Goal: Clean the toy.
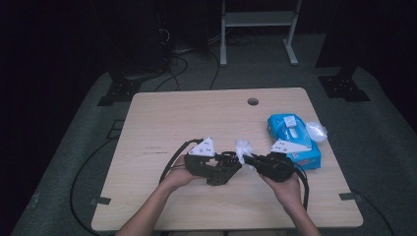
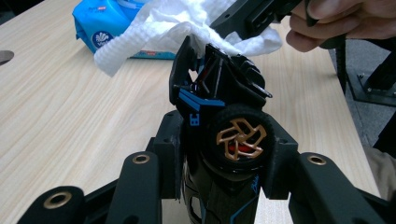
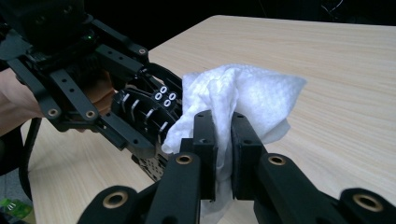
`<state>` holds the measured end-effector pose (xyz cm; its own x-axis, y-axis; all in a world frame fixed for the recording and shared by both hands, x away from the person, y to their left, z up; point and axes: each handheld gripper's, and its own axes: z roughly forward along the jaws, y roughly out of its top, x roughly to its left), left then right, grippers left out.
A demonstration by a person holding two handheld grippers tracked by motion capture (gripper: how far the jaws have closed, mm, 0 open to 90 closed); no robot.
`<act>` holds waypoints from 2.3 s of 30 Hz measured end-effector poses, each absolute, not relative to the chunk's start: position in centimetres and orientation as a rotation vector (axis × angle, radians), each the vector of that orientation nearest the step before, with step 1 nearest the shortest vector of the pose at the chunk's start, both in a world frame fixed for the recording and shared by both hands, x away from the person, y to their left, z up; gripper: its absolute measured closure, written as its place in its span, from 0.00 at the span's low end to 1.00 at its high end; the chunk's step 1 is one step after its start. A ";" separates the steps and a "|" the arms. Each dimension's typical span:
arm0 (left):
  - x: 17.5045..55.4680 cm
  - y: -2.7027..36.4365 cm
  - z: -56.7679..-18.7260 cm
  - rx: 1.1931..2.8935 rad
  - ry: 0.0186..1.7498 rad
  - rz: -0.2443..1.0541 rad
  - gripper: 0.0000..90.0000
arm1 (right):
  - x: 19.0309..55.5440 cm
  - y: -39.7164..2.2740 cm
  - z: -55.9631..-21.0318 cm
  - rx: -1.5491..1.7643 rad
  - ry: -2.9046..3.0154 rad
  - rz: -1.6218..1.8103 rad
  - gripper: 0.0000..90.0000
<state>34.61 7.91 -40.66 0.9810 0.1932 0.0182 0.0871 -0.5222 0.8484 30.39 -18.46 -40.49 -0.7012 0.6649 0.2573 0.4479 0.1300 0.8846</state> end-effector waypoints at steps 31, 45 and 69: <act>34.4 7.8 -40.1 2.091 0.194 0.151 0.65 | 29.6 -16.7 -38.0 0.971 2.188 1.640 0.92; 34.1 7.2 -39.9 2.104 0.174 0.167 0.65 | 29.2 -14.6 -36.7 0.866 2.224 1.602 0.92; 34.2 7.3 -39.9 2.126 0.169 0.185 0.65 | 29.4 -13.7 -36.4 0.862 2.234 1.520 0.92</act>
